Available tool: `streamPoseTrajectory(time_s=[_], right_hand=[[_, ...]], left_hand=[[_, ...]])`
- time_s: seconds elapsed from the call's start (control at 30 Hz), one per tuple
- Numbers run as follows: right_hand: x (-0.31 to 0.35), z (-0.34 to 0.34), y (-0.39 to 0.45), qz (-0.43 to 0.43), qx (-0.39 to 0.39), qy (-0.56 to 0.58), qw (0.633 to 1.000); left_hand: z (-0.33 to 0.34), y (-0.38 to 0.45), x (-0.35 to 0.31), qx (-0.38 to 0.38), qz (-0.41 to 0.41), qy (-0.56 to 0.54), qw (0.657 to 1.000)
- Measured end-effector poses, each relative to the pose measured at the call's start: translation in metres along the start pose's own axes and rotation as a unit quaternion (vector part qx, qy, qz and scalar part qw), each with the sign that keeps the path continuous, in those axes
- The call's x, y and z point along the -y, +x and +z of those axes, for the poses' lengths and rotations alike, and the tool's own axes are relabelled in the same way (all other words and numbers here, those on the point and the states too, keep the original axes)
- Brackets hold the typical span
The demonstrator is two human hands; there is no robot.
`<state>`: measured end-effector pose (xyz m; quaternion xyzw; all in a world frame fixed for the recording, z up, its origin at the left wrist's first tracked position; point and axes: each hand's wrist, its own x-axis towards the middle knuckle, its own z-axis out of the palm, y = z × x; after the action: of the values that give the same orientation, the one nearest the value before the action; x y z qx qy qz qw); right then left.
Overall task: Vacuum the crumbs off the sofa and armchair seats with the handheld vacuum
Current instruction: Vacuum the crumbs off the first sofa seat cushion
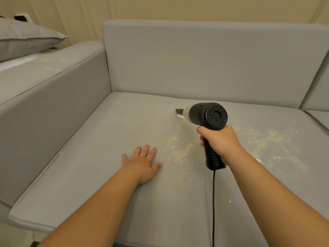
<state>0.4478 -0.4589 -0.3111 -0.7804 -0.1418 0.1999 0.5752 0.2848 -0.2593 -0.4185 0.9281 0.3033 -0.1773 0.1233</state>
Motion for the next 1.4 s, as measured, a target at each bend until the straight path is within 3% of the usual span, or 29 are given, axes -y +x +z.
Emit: streamPoseTrajectory(time_s=[0.33,0.57,0.8,1.13,1.4], right_hand=[[0.004,-0.009,-0.002,0.025,0.046,0.002,0.999],[0.02,-0.034,-0.007,0.033,-0.045,0.106,0.993],[0.001,-0.039,0.004,0.044,-0.072,0.067,0.994],[-0.004,-0.03,0.016,0.043,-0.03,0.034,0.998],[-0.008,-0.041,0.013,0.041,-0.056,0.039,0.997]], left_hand=[[0.001,0.001,-0.001,-0.007,0.001,0.0,1.0],[-0.001,-0.001,-0.002,-0.012,0.016,-0.001,1.0],[0.002,0.002,-0.015,-0.02,0.055,0.001,0.998],[0.005,0.009,-0.018,-0.023,0.049,-0.003,0.999],[0.007,0.01,-0.017,-0.027,0.048,-0.004,0.998]])
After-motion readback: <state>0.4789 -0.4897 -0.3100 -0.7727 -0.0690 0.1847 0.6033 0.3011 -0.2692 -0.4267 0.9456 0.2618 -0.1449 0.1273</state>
